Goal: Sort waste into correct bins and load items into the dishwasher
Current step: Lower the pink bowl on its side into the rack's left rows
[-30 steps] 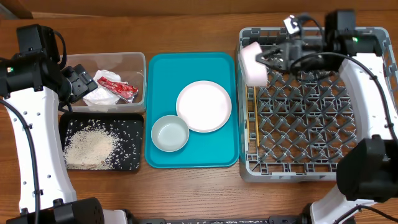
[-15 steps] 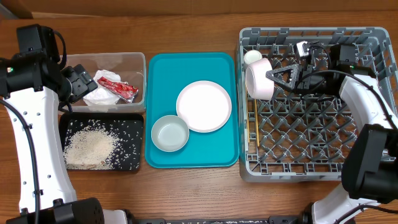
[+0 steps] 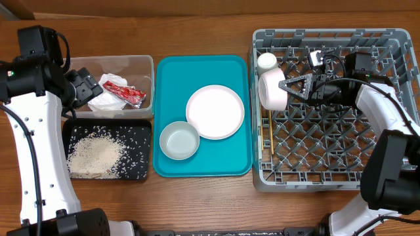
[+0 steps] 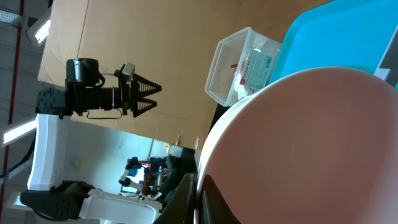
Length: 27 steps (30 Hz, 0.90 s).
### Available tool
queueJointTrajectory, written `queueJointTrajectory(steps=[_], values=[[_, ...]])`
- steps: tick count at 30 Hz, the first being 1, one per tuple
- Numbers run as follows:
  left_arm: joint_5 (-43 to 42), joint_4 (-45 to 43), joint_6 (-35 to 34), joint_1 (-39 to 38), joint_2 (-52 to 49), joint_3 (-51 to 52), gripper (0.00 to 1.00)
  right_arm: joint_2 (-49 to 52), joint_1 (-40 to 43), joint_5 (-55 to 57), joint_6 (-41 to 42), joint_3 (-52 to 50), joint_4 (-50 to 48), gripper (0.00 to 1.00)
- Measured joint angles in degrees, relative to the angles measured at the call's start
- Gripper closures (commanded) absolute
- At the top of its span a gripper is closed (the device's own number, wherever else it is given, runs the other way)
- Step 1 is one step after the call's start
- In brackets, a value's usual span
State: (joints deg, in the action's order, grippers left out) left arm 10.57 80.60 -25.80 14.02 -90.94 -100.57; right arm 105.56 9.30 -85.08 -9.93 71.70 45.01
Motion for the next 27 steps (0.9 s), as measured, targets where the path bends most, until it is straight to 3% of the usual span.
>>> queueJointTrajectory(steps=[19, 27], values=[[0.0, 0.0, 0.0, 0.0, 0.0, 0.0, 0.0, 0.0, 0.2, -1.4, -0.2, -3.2, -2.4, 0.96], [0.0, 0.0, 0.0, 0.0, 0.0, 0.0, 0.0, 0.0, 5.6, -2.9, 7.6, -3.6, -0.8, 0.96]])
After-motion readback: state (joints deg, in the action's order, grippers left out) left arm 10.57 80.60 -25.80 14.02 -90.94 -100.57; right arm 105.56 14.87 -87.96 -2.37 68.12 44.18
